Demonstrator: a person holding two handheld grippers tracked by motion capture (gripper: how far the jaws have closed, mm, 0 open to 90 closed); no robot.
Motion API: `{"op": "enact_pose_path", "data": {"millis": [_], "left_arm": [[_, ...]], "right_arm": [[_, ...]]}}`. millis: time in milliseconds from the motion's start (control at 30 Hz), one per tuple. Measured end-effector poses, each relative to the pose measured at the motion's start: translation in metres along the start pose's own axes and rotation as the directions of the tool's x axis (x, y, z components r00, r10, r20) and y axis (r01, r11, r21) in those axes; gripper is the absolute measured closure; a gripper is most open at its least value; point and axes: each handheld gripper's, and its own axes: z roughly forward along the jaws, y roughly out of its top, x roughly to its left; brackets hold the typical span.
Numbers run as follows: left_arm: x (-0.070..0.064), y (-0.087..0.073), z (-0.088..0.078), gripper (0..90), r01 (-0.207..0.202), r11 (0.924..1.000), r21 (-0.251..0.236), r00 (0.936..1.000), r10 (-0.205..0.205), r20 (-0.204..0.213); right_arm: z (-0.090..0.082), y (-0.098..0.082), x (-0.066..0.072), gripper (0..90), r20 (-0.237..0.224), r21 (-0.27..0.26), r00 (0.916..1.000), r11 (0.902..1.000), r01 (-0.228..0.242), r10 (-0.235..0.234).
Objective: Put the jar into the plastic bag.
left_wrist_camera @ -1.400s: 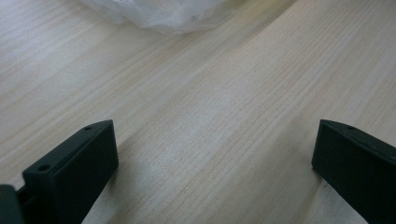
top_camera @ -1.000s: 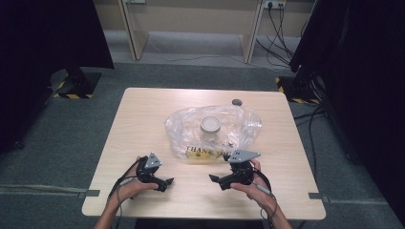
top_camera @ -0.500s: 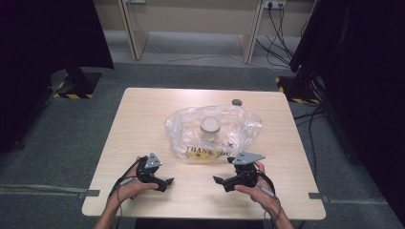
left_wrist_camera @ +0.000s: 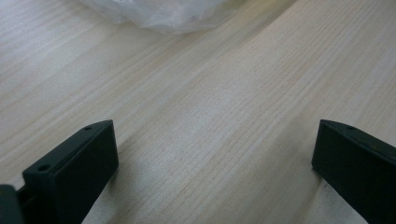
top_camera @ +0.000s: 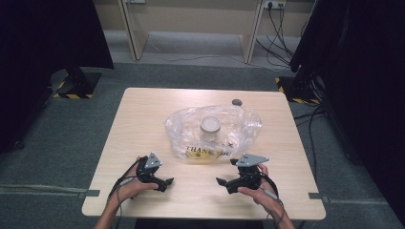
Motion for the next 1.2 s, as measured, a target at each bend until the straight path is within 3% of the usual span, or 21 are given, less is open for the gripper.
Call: {"op": "enact_pose_path", "data": {"millis": [1200], "left_arm": [[0.000, 0.000, 0.000, 0.0, 0.000, 1.0000, 0.000, 1.0000, 0.000, 0.000]], "right_arm": [[-0.014, -0.018, 0.000, 5.2, 0.013, 0.001, 0.9995, 0.9996, -0.029, 0.029]]}}
